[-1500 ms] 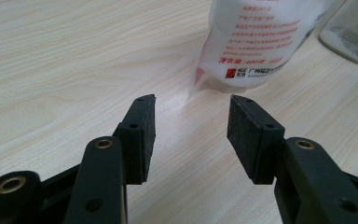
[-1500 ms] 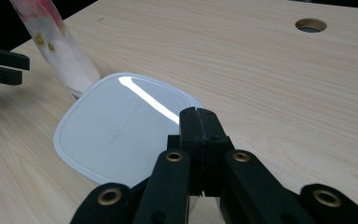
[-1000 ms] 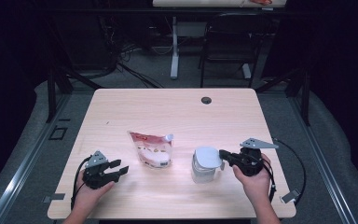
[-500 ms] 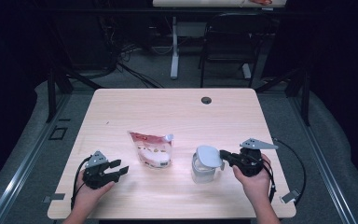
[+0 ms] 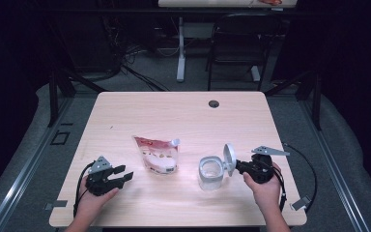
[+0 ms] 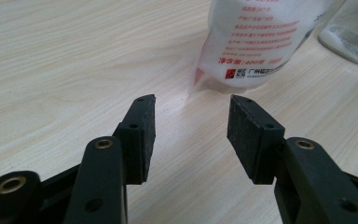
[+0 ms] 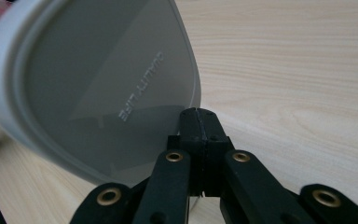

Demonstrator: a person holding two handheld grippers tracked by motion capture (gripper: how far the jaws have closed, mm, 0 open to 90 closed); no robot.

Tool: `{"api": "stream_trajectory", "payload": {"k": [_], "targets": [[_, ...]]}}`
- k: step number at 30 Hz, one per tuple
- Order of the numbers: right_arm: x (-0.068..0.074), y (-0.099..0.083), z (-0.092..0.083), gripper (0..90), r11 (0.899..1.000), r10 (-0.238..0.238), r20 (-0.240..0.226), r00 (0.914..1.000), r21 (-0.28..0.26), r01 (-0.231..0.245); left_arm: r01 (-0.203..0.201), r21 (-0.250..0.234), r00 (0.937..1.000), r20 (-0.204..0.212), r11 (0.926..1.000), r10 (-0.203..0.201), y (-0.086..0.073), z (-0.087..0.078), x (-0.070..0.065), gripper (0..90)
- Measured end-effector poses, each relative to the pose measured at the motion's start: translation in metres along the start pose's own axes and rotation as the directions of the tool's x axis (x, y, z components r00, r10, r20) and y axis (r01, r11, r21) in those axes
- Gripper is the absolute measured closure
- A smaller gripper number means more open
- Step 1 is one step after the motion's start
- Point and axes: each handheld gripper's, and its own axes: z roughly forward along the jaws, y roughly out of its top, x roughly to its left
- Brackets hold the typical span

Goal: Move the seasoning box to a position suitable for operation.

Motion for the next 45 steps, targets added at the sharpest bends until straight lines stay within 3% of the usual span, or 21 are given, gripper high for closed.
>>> {"api": "stream_trajectory", "payload": {"k": [7, 16, 21, 29, 36, 45], "targets": [[-0.001, -0.002, 0.000, 90.0, 1.000, 0.010, -0.006, 0.9999, -0.012, -0.010, 0.000, -0.001, 1.0000, 0.000, 1.0000, 0.000, 0.000, 0.000, 0.000, 52.0], [0.001, -0.006, -0.006, 86.7, 0.998, -0.048, 0.080, 0.9957, -0.029, 0.050, 0.001, -0.003, 1.0000, 0.001, 1.0000, -0.001, 0.000, -0.001, 0.000, 51.9], [0.000, -0.012, -0.013, 84.4, 0.998, -0.055, 0.107, 0.9927, -0.030, 0.059, 0.002, -0.002, 1.0000, 0.002, 1.0000, -0.002, 0.000, -0.002, 0.000, 51.9], [0.006, -0.027, -0.017, 79.1, 0.995, -0.097, 0.151, 0.9837, 0.030, 0.094, -0.002, -0.003, 1.0000, 0.001, 1.0000, 0.002, 0.000, -0.002, 0.000, 51.9], [0.008, -0.032, -0.006, 75.2, 0.994, -0.104, 0.146, 0.9839, 0.060, 0.096, -0.006, -0.004, 1.0000, 0.003, 1.0000, 0.006, 0.000, -0.001, -0.001, 51.9], [0.009, -0.033, 0.001, 78.7, 0.991, -0.121, 0.155, 0.9804, 0.081, 0.110, -0.006, -0.004, 1.0000, 0.003, 1.0000, 0.006, 0.000, -0.001, -0.001, 51.9]]}}
